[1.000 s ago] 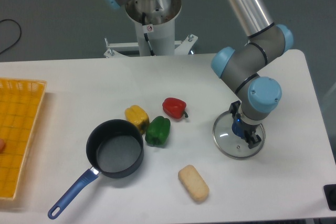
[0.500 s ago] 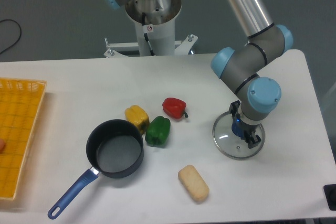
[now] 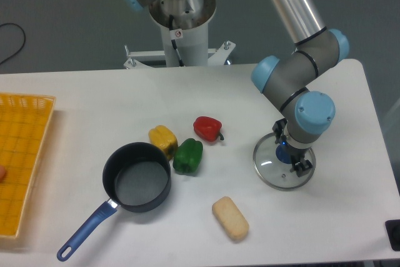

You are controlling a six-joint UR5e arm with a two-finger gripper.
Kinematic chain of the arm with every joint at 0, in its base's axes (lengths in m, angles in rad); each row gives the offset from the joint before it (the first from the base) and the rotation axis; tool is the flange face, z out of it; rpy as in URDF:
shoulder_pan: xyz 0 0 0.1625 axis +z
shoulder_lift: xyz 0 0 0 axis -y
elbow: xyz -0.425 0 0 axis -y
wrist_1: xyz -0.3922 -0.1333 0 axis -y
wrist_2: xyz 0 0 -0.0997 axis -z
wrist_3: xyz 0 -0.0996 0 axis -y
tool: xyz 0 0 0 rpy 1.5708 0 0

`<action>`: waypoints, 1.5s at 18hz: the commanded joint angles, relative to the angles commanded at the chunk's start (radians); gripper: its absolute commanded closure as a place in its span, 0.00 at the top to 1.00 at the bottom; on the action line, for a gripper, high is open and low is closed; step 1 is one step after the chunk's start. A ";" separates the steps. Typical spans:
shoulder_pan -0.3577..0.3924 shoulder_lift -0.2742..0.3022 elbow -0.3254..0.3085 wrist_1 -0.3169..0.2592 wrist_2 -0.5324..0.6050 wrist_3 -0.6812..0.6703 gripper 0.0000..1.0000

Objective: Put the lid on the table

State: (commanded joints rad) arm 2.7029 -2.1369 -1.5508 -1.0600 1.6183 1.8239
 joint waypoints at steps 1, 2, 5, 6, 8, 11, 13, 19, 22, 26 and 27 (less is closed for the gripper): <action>-0.002 0.014 -0.005 -0.002 0.002 0.000 1.00; -0.002 0.031 -0.011 0.000 0.006 0.000 1.00; 0.008 0.084 -0.023 -0.002 0.008 0.003 1.00; 0.009 0.100 -0.023 0.000 0.006 0.002 1.00; 0.008 0.120 -0.017 -0.002 -0.002 -0.005 1.00; 0.000 0.149 -0.008 -0.011 -0.014 0.003 1.00; -0.017 0.157 -0.009 -0.015 -0.017 0.002 1.00; -0.032 0.187 0.011 -0.078 -0.043 0.072 1.00; -0.041 0.192 0.011 -0.081 -0.041 0.080 1.00; -0.049 0.192 0.011 -0.081 -0.041 0.080 1.00; -0.049 0.192 0.011 -0.081 -0.043 0.080 1.00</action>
